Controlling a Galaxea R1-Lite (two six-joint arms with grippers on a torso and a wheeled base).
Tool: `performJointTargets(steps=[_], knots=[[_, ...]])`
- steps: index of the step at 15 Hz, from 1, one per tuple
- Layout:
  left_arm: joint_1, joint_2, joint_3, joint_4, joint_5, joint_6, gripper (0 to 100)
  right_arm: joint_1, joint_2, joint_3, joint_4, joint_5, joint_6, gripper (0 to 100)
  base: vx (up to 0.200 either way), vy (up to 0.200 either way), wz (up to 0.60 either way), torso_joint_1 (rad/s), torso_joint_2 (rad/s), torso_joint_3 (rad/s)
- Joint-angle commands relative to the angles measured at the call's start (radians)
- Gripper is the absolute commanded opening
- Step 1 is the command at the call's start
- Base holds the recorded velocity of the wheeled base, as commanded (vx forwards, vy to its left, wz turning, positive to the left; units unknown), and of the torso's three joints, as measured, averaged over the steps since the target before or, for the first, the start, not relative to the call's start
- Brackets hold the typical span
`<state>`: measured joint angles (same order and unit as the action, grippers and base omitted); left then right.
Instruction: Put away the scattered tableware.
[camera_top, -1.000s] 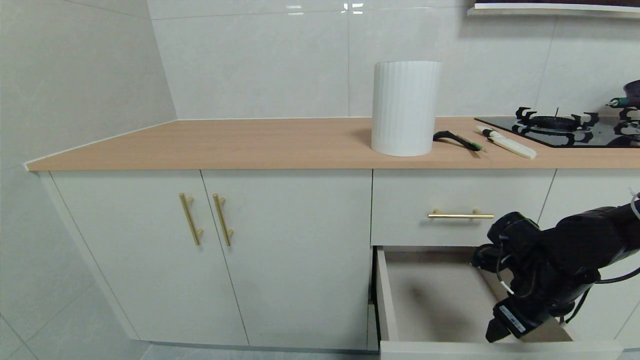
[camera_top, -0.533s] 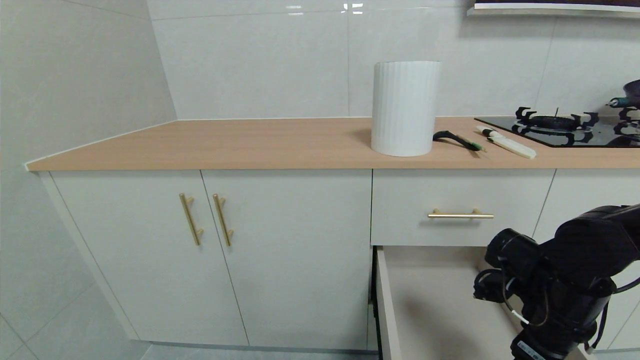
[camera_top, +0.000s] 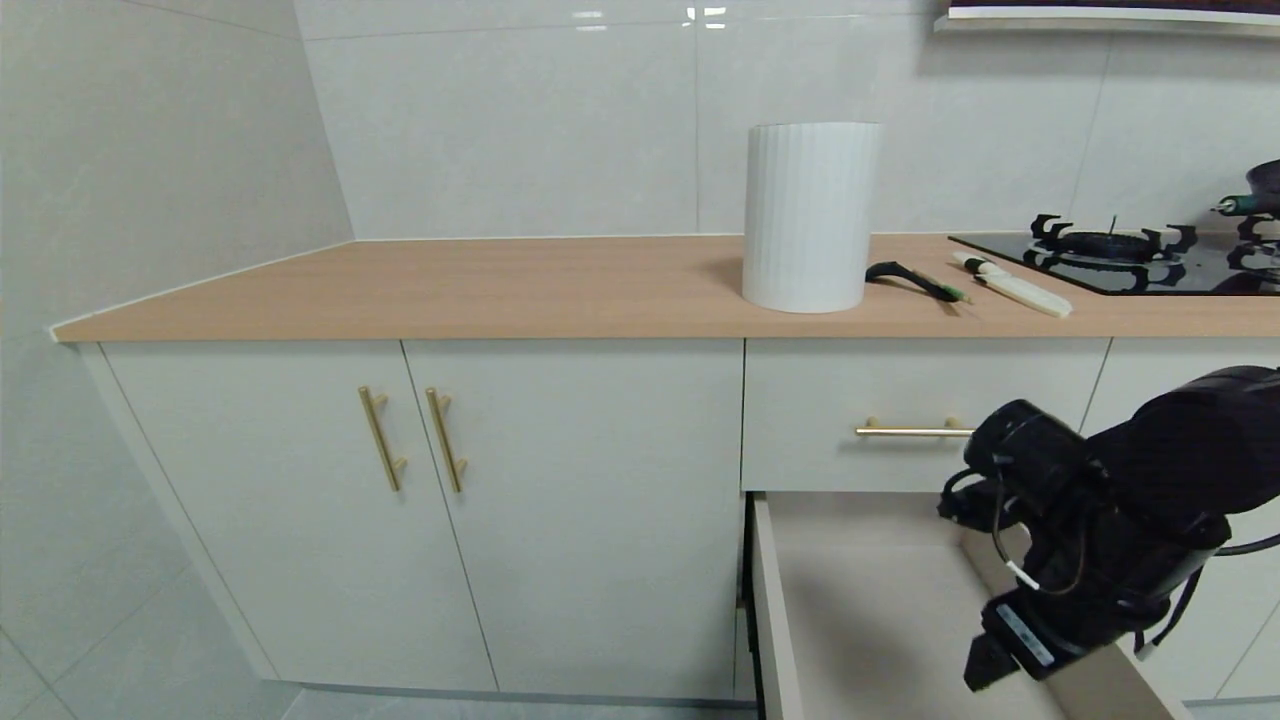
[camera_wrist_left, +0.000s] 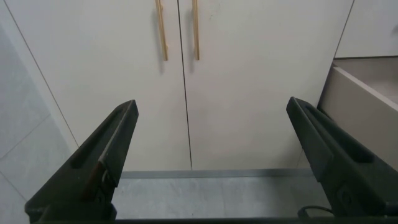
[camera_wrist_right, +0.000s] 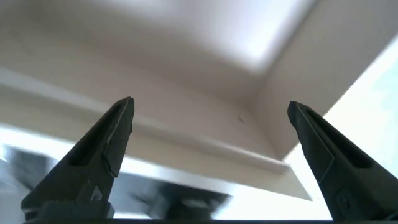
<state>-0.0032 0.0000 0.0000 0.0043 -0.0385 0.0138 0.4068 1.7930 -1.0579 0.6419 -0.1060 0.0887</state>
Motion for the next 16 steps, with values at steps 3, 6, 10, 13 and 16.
performJointTargets(steps=[3, 6, 10, 13, 16], knots=[[0.000, 0.000, 0.000, 0.000, 0.000, 0.000, 100, -0.074, -0.164, -0.048, -0.133, 0.005, 0.072, 100, 0.000, 0.000, 0.00, 0.000, 0.00, 0.000], [0.000, 0.000, 0.000, 0.000, 0.000, 0.000, 100, -0.143, -0.204, -0.045, -0.196, 0.000, 0.069, 100, 0.000, 0.000, 0.00, 0.000, 0.00, 0.000], [0.000, 0.000, 0.000, 0.000, 0.000, 0.000, 100, -0.146, -0.215, -0.044, -0.202, -0.009, 0.066, 100, 0.000, 0.000, 0.00, 0.004, -0.02, -0.008], [0.000, 0.000, 0.000, -0.001, 0.000, 0.000, 100, -0.146, -0.219, -0.036, -0.208, -0.011, 0.066, 100, 0.000, 0.000, 0.00, 0.049, -0.23, -0.242], [0.000, 0.000, 0.000, 0.000, 0.000, 0.000, 100, -0.144, -0.219, -0.037, -0.209, -0.011, 0.065, 100, 0.000, 0.000, 0.00, 0.159, -0.50, -0.297]])
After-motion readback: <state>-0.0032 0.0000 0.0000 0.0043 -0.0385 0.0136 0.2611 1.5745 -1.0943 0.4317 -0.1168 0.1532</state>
